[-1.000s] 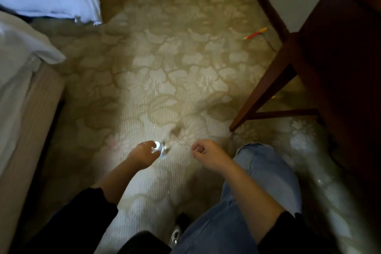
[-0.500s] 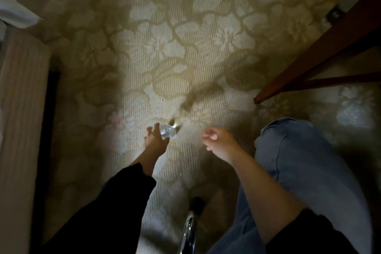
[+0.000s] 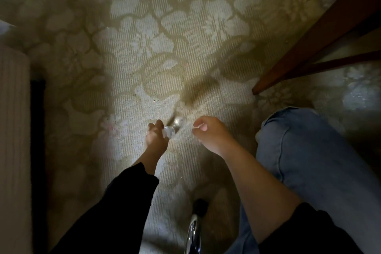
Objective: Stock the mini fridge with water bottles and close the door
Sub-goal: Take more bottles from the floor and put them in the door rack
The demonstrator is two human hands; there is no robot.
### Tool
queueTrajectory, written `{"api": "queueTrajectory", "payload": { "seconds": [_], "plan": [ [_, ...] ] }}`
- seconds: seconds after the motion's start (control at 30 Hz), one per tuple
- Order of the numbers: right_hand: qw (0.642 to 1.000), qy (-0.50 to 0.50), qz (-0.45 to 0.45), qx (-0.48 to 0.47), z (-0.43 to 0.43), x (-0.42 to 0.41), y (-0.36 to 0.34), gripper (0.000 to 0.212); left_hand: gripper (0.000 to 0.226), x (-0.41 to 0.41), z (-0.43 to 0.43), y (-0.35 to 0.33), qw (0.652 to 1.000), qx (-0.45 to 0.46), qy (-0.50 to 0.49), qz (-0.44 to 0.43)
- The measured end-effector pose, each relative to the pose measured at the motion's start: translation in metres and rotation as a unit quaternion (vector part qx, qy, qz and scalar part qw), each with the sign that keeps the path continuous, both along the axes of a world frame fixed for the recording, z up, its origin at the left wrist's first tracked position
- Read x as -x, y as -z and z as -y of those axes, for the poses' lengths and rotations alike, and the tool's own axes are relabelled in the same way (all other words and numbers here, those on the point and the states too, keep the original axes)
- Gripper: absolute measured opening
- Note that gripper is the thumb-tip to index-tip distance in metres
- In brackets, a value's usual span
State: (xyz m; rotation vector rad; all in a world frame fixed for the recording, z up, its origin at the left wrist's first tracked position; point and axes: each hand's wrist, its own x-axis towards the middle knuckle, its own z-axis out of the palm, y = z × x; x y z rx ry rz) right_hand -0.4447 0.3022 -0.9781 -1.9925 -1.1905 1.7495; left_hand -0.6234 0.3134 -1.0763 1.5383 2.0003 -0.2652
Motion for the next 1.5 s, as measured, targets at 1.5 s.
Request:
{"api": "queueTrajectory", "payload": {
  "seconds": [1.5],
  "plan": [
    [0.722, 0.334, 0.16, -0.585, 0.357, -0.163, -0.479, 0.039, 0.045, -0.23, 0.225, -0.542, 0.59, -0.002, 0.579, 0.562]
  ]
}}
